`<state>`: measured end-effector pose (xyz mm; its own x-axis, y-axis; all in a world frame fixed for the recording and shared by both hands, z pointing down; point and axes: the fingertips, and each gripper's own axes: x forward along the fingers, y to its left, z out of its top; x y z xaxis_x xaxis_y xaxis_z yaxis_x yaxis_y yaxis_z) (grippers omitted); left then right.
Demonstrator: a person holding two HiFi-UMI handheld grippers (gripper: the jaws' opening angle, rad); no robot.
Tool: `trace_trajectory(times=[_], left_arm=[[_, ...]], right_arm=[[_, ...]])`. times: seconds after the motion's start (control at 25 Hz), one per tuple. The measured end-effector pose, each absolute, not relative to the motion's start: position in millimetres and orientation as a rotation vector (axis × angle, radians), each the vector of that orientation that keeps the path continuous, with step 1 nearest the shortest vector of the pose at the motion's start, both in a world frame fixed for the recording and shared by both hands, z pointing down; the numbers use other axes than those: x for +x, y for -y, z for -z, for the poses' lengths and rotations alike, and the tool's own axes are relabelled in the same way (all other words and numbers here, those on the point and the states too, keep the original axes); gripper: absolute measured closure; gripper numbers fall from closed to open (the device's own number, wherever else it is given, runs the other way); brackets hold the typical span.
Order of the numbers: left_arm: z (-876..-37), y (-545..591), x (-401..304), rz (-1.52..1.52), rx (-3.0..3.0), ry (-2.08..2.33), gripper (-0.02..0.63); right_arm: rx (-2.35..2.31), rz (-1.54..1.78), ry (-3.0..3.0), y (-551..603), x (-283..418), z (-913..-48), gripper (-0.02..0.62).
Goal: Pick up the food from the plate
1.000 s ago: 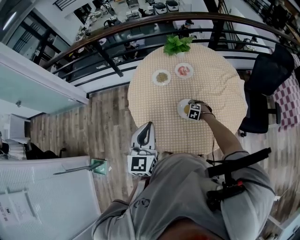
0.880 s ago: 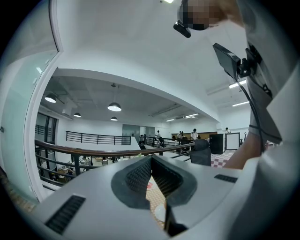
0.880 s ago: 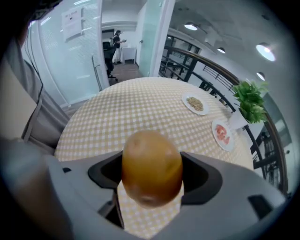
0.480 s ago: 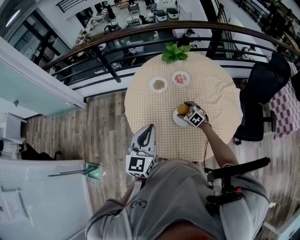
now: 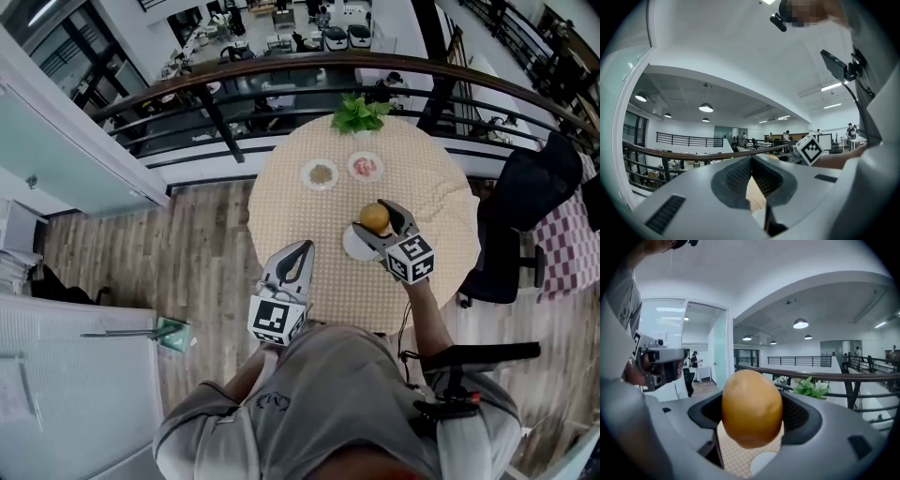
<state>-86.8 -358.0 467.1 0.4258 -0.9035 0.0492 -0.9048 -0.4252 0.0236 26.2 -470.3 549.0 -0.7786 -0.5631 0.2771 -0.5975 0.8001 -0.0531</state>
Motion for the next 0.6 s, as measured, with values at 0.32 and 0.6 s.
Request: trace_trajectory(times=[0.32, 0.6], left_arm=[[-453, 361, -81, 0.007, 2.634, 1.648, 0.595], [-449, 359, -78, 0.041, 2.632, 1.658, 0.595]], right_arm=[[1.032, -0.078, 2.930, 430, 43, -430, 0.245], [1.090, -0.068, 3.041, 399, 56, -375, 0.245]])
